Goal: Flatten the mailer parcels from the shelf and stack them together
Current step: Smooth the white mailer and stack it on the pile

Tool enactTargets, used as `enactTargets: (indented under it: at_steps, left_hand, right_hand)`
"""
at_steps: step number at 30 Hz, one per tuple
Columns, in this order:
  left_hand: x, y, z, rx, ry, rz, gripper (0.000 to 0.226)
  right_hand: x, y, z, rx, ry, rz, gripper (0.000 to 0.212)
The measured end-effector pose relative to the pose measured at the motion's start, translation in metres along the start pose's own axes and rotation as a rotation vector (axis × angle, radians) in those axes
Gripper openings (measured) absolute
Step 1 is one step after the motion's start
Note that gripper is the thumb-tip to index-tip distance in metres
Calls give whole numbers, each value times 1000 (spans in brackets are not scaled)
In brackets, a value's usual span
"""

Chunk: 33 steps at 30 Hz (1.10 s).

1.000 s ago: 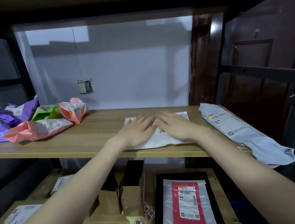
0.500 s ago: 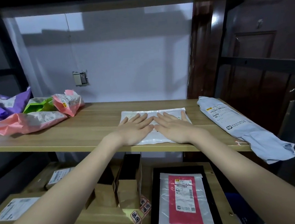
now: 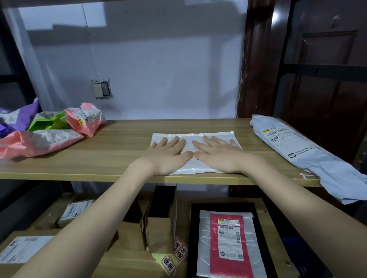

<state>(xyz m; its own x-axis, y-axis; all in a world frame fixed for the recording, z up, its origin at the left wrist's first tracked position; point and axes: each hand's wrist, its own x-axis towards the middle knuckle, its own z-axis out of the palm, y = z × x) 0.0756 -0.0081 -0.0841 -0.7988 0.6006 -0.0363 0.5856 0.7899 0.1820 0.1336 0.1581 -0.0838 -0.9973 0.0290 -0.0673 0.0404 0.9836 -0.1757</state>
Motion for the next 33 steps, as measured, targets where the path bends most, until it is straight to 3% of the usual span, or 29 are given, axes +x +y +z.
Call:
enactTargets:
  at_steps: [10, 12, 16, 19, 21, 23, 28, 31, 33]
  left_hand:
    - [5, -3, 3, -60, 84, 9, 65]
    - [1, -2, 3, -187, 181, 37, 64]
    - [-15, 2, 1, -428, 535, 124, 41]
    - [-24, -5, 1, -470, 726, -70, 37]
    - [-32, -12, 4, -428, 666, -225, 39]
    - [-44, -16, 6, -410, 545, -269, 44]
    - [-73, 0, 10, -655, 527, -9, 46]
    - [-90, 10, 9, -839, 555, 181, 60]
    - [-100, 12, 6, -991, 487, 230, 69]
  right_hand:
    - [3, 0, 1, -27, 12, 9, 57]
    - [0, 0, 2, -7, 30, 10, 57]
    - [-9, -3, 1, 39, 92, 7, 60]
    - [-22, -3, 1, 40, 82, 32, 58]
    - [-36, -2, 2, 34, 68, 35, 57]
    - [-52, -2, 3, 51, 73, 32, 58]
    - [-97, -7, 5, 95, 215, -11, 64]
    - [-122, -5, 6, 83, 327, -63, 67]
    - [-135, -1, 5, 167, 400, -101, 67]
